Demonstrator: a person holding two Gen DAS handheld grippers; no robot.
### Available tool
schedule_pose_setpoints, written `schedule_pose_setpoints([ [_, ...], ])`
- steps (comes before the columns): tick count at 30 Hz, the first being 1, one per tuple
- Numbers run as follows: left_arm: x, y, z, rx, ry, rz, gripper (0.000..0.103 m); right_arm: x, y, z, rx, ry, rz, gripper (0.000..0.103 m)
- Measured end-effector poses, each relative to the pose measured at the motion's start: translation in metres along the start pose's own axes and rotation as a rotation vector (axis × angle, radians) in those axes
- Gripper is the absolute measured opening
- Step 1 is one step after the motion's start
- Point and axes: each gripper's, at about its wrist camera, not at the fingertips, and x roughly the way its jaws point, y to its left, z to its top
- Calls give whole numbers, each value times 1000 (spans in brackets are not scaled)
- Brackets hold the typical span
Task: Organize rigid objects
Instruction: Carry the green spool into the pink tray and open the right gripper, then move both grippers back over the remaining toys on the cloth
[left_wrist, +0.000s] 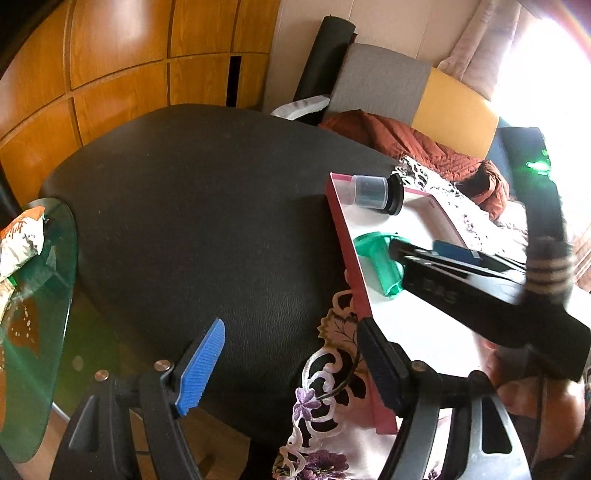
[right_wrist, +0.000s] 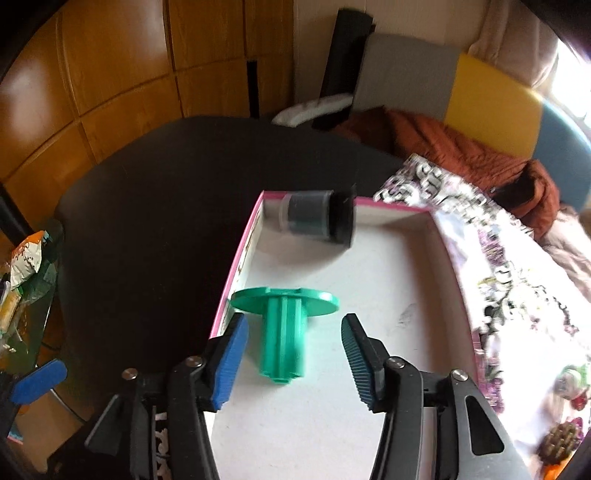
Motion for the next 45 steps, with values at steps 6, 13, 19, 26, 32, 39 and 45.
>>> schedule_pose_setpoints([
  [6,-6,-5,-2,11,-6,-3,75,-42,-12,-1,6,-99,-58,61],
  [13,-13,-18,-4,46,-14,-12,75,-85,-23,-4,8,-180,-107,64],
  [19,-17,-30,-5,74,-18,-16,75,-107,-33,-8,26,-216,-113,64],
  [26,-22,-43,-5,105,-22,-17,75,-123,-49,-12,55,-248,-122,67],
  [32,-24,-56,-6,136,-26,-21,75,-131,-62,-17,85,-268,-135,68],
  [39,-26,-74,-6,179,-27,-31,75,-140,-81,-23,115,-281,-157,71],
  [45,-26,-104,-3,269,-32,-30,75,-140,-113,-35,142,-260,-193,78],
])
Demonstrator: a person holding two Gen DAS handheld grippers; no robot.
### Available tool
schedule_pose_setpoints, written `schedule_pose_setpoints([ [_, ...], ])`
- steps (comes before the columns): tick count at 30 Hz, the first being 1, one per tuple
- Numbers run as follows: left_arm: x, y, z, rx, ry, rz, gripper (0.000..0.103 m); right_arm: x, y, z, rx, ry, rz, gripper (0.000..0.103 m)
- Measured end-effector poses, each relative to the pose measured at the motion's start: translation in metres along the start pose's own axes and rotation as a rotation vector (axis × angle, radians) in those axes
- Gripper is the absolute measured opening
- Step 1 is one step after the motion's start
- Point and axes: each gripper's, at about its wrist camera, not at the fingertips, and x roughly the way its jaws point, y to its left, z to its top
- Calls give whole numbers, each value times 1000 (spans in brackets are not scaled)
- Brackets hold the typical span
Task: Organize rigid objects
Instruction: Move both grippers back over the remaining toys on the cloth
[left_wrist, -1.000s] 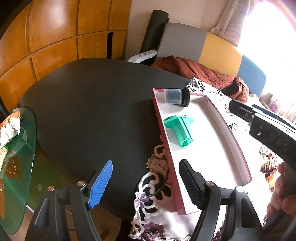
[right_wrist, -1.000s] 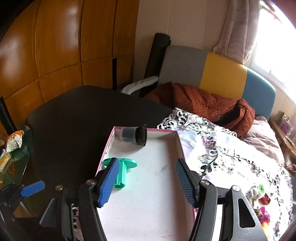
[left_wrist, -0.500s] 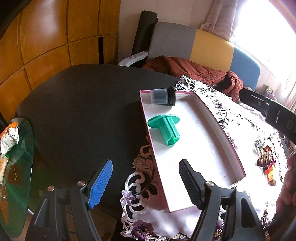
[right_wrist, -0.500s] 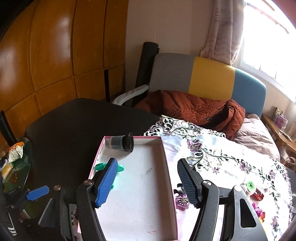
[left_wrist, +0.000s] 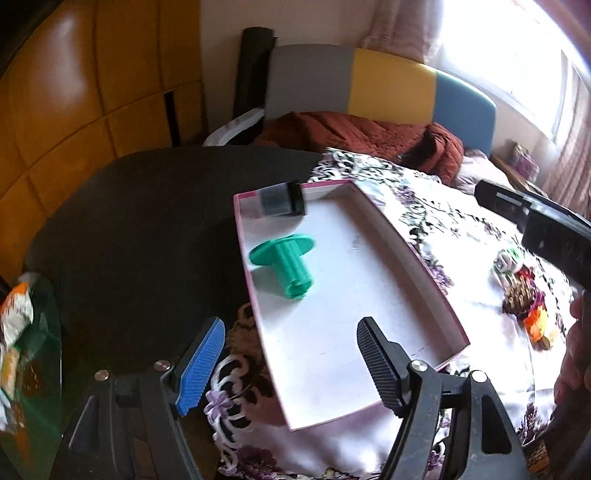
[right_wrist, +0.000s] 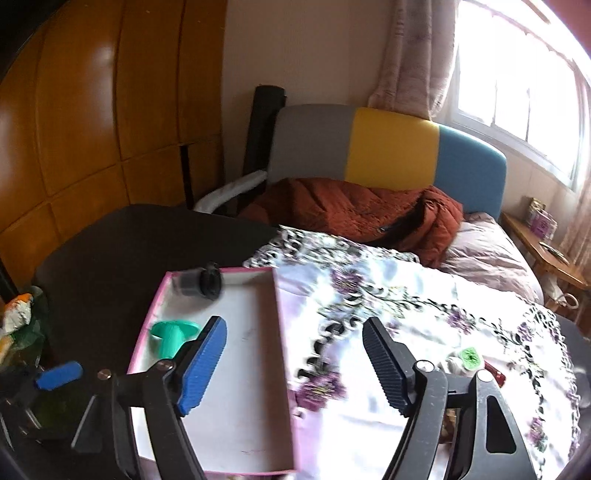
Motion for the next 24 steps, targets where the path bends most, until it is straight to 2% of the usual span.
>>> schedule_pose_setpoints([
  [5,-2,-37,12,110,-37,-15,75,10,-55,-13,30,49,-82,78],
  [9,-1,-64,21,179,-51,-40,75,15,-115,-23,84,87,-173,78],
  [18,1,-123,27,340,-74,-81,75,20,-253,-46,310,113,-358,78],
  [21,3,-138,27,384,-77,-85,75,22,-281,-58,407,118,-376,78],
  [24,6,-152,27,419,-72,-91,76,25,-300,-67,514,138,-352,78],
])
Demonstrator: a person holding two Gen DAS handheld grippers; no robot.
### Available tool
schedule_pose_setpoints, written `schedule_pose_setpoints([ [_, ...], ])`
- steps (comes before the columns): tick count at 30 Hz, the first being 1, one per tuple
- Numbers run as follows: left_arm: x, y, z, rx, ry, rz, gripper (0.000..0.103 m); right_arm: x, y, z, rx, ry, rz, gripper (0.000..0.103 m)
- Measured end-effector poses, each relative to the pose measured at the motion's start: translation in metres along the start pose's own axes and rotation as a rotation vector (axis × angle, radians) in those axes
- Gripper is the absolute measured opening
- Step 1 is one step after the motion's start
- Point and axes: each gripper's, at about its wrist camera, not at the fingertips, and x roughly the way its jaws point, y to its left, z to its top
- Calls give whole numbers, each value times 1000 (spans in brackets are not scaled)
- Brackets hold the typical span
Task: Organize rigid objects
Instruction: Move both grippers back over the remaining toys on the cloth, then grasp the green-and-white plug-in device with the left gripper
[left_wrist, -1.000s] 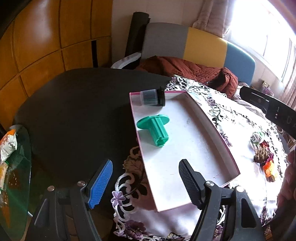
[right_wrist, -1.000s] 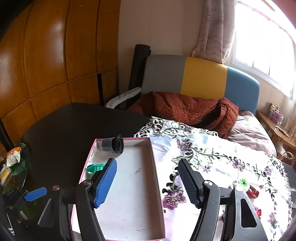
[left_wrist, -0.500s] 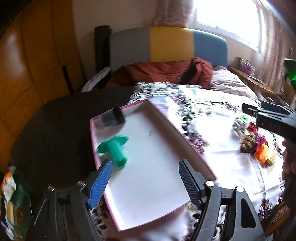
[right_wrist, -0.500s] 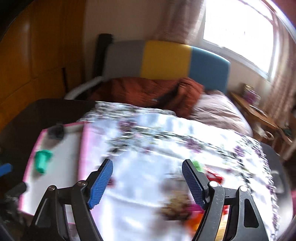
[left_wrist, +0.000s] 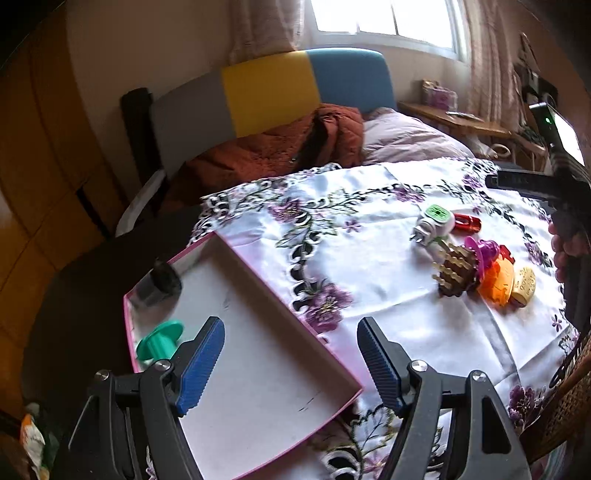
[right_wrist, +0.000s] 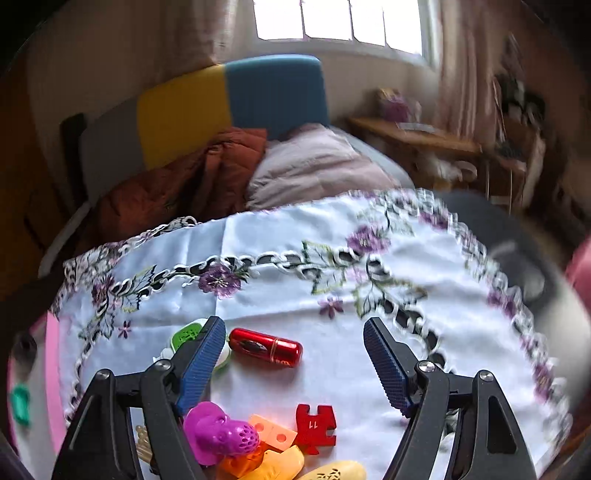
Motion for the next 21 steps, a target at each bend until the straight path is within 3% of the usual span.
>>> schedule_pose_setpoints([
  [10,23,-36,18,71,20,-55,76,6,-11,-2,68,42,14,81],
  [21,78,-57,45,-32,133,-241,76,15,-28,-3,154,83,12,81],
])
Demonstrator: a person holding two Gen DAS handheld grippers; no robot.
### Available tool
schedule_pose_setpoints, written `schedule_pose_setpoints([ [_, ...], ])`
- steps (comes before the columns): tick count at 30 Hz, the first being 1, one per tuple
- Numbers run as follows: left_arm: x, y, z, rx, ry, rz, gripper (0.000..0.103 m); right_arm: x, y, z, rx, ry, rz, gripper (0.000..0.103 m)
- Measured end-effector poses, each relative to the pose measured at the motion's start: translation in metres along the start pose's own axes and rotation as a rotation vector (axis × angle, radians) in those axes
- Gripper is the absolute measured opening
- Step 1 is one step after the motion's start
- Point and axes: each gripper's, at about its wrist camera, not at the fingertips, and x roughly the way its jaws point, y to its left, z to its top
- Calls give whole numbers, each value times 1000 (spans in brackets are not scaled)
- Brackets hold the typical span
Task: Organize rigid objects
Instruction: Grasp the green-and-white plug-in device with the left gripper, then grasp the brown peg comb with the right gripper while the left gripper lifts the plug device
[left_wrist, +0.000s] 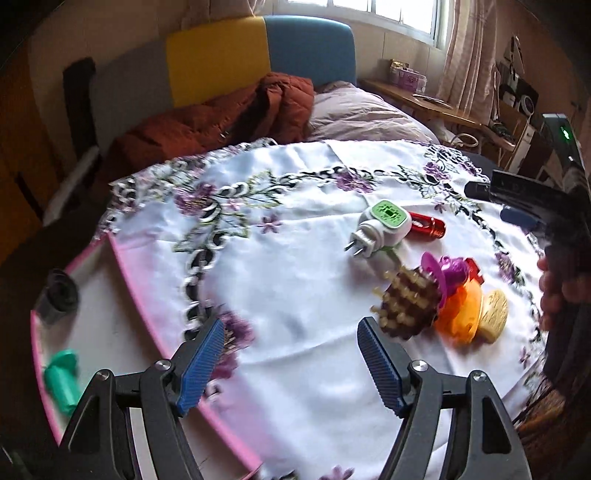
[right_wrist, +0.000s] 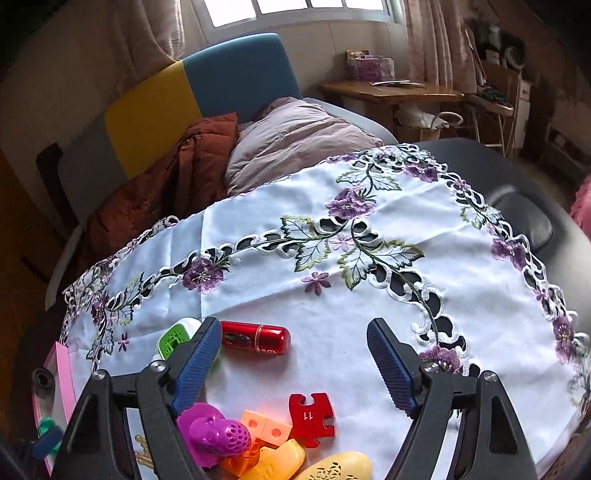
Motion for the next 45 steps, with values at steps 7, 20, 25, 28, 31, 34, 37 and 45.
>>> schedule_pose_setpoints([
  [7,26,-12,30,-12,14,-99,75,3,-11,2,61,15,5,82],
  [20,89,-72,93,251,93,-213,75,2,-17,3,107,17,31,84],
  [25,119,-81,100,274,165,-237,75,6,-18,3,118,32,40,84],
  [28,138,-81,97,252,208,-248,57,7,-17,3,113,35,34,84],
  [31,135,-77,93,217,178,-264,54,9,-18,3,112,40,26,84],
  [34,115,-69,83,219,105,-219,53,11,-18,2,108,48,25,84],
  [37,88,-53,71,186,41,-141,53,10,-14,2,90,47,46,84],
  [45,6,-18,28,120,-114,40,53,14,24,-7,-62,91,190,84],
])
